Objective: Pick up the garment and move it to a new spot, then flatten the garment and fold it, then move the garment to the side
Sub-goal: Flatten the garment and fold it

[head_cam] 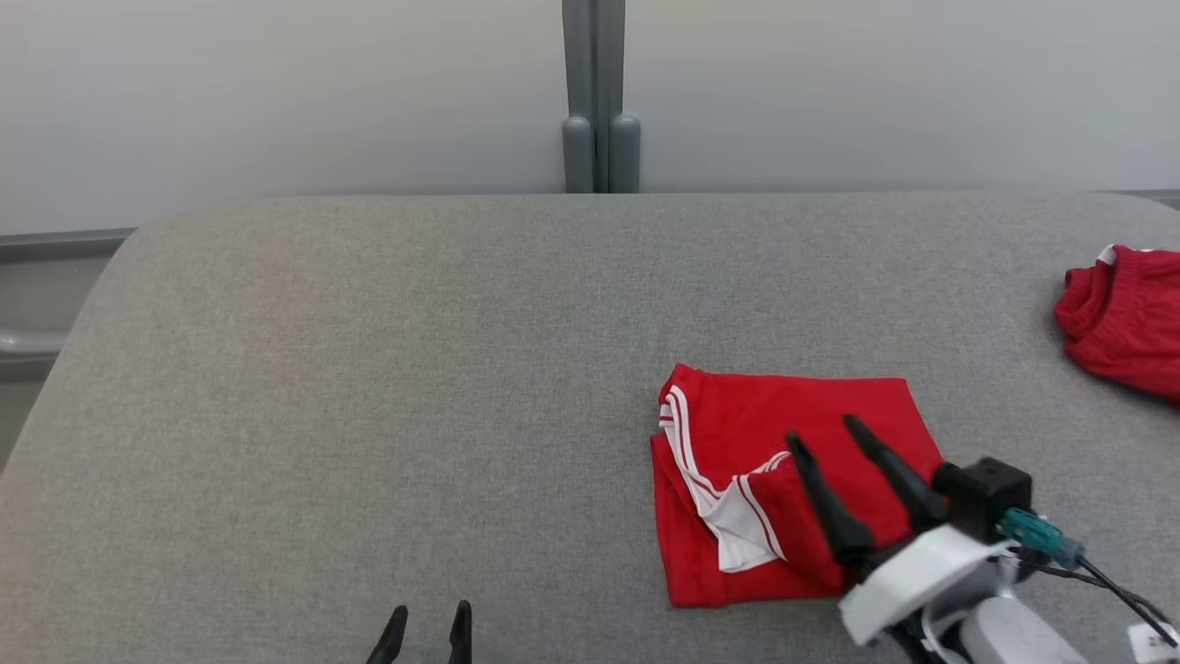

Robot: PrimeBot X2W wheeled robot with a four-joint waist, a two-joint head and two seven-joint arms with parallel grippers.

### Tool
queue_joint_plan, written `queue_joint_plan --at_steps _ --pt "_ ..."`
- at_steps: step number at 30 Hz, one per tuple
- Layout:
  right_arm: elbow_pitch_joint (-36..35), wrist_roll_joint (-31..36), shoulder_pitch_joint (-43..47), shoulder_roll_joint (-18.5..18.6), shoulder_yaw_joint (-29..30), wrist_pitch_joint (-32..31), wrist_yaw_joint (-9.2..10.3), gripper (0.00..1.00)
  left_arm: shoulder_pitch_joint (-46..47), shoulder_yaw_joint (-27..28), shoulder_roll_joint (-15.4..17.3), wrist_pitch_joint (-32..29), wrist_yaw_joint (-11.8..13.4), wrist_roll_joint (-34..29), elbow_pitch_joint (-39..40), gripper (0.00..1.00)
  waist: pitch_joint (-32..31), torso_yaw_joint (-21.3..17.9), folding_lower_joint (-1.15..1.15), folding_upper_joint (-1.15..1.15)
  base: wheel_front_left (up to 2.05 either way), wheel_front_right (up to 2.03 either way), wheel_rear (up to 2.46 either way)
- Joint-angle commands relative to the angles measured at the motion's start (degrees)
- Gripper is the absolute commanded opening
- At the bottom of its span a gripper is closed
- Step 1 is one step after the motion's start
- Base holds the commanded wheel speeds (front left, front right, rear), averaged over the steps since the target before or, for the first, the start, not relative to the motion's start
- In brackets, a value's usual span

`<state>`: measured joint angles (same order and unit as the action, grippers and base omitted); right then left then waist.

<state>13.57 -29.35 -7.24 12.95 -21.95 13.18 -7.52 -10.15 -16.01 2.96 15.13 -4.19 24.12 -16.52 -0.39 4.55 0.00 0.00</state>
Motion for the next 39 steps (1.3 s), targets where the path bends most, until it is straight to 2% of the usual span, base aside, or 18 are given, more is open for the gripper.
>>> queue_joint_plan --at_steps 1,5,10,15,16,17,18,21,25,29,33,36,39 --pt "0.6 4.6 1.4 2.1 1.7 1.1 0.07 1.0 -1.2 0.6 0.0 0.0 0.2 -0.7 0.5 1.0 -0.9 -0.3 0.0 0.0 0.0 0.0 0.0" --pt "0.2 12.5 4.8 2.6 9.9 2.1 0.04 1.0 -1.9 2.6 0.0 0.0 0.1 -1.5 1.8 1.0 -1.9 -0.3 0.0 0.0 0.0 0.0 0.0" --pt "-2.3 18.8 11.2 0.6 19.9 2.0 0.07 1.0 -3.0 5.1 0.0 0.0 -0.1 -1.6 2.8 1.0 -3.5 0.2 0.0 0.0 0.0 0.0 0.0" --pt "-0.3 21.2 13.8 -0.8 22.3 2.0 0.07 1.0 -3.8 6.3 0.0 0.0 0.0 -1.6 3.3 1.0 -4.4 0.7 0.0 0.0 0.0 0.0 0.0" --pt "-0.1 21.0 13.3 -1.1 22.0 2.0 0.07 0.4 -3.8 6.4 0.0 0.0 -0.1 -1.7 3.5 1.0 -4.5 0.8 0.0 0.0 0.0 0.0 0.0" --pt "0.4 20.7 12.8 -1.1 21.4 2.0 0.07 0.04 -3.9 6.5 0.0 0.0 -0.1 -1.7 3.6 1.0 -4.6 0.9 0.0 0.0 0.0 0.0 0.0" --pt "0.9 20.5 12.1 -1.0 20.6 2.0 0.07 0.0 -3.9 6.5 0.0 0.0 -0.1 -1.6 3.7 1.0 -4.6 1.1 0.0 0.0 0.0 0.0 0.0" --pt "3.3 20.0 9.8 -0.7 18.8 2.0 0.07 0.0 -3.5 6.3 0.0 0.0 -0.1 -1.6 3.9 1.0 -4.4 1.7 0.0 0.0 0.0 0.0 0.0" --pt "10.3 21.1 4.6 -0.3 15.0 2.0 0.07 0.0 -2.9 5.9 0.0 0.0 -0.1 -1.3 4.2 1.0 -3.3 2.9 0.0 0.0 0.0 0.0 0.0" --pt "18.0 22.4 -1.3 -1.7 11.8 2.0 0.07 0.0 -1.9 5.2 0.0 0.0 -0.3 -1.6 3.9 1.0 -2.0 4.0 0.0 0.0 0.0 0.0 0.0" --pt "25.8 23.5 -4.9 -3.7 11.7 2.0 0.08 0.0 -1.2 4.1 0.0 0.0 -0.5 -1.7 3.1 1.0 -1.5 5.9 0.0 0.0 0.0 0.0 0.0" --pt "27.6 24.1 -5.6 -5.2 11.1 2.0 0.07 0.0 -0.9 4.4 0.0 0.0 0.0 -1.2 3.2 1.0 -1.4 7.2 0.0 0.0 0.0 0.0 0.0" --pt "26.0 23.7 -3.9 -5.5 8.2 2.0 0.07 0.0 -1.3 4.7 0.0 0.0 0.1 -1.1 3.2 1.0 -1.4 8.0 0.0 0.0 0.0 0.0 0.0"
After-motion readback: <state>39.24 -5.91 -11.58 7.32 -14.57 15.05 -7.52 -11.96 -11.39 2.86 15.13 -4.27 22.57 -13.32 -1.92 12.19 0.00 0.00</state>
